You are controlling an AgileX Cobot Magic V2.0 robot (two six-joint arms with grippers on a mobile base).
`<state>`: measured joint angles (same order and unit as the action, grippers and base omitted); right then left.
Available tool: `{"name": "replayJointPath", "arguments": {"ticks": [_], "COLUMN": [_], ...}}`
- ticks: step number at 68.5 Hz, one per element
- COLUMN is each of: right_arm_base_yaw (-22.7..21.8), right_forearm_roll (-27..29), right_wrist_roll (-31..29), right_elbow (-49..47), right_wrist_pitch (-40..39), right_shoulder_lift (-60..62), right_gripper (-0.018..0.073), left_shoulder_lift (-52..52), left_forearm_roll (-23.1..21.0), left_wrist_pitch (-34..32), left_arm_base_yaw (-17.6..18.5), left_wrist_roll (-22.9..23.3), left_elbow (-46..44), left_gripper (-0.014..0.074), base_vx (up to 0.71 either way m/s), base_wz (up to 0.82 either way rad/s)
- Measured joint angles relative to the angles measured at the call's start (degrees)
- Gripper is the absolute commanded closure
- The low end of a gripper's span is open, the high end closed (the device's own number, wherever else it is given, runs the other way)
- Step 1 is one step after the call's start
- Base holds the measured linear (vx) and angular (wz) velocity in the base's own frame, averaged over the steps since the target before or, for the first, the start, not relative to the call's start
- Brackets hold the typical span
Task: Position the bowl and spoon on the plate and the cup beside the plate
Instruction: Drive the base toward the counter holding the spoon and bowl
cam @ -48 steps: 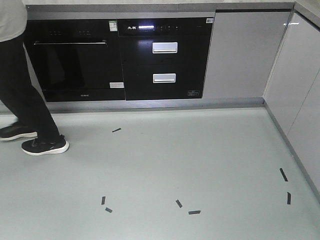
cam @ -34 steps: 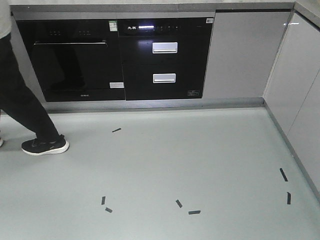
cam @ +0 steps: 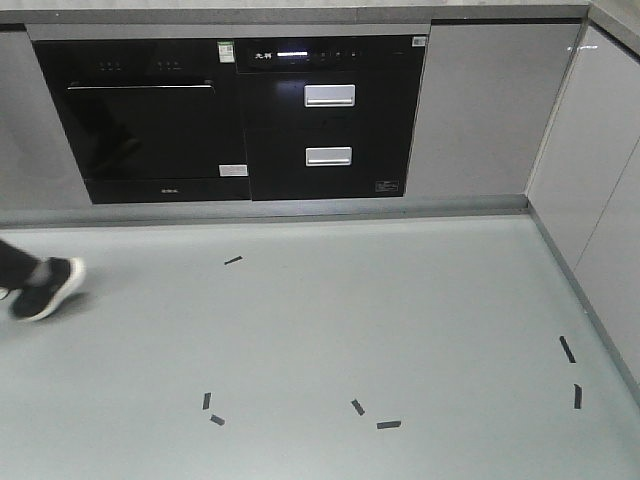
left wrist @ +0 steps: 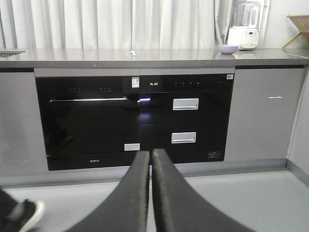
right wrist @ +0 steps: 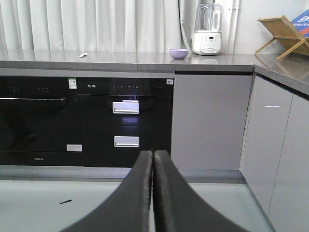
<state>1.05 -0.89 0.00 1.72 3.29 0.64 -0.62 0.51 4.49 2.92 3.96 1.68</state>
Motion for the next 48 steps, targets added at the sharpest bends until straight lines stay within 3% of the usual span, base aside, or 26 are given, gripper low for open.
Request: {"name": "replayJointPath", "arguments": {"ticks": [48], "right_arm_base_yaw": [0.0], "right_forearm_roll": [0.0], "right_wrist_roll": [0.0], "right_elbow": [0.0], "right_wrist_pitch": [0.0], "right_shoulder_lift": [0.0], "right_gripper": [0.0563], "left_shoulder_lift": [0.0], "left_forearm_roll": [0.0], "left_wrist_pitch": [0.0], "left_arm_base_yaw": [0.0], "left_wrist_roll": [0.0], "left_elbow": [0.0], "left_gripper": [0.0603], "base_vx": [0.00], "base_wz": [0.00]}}
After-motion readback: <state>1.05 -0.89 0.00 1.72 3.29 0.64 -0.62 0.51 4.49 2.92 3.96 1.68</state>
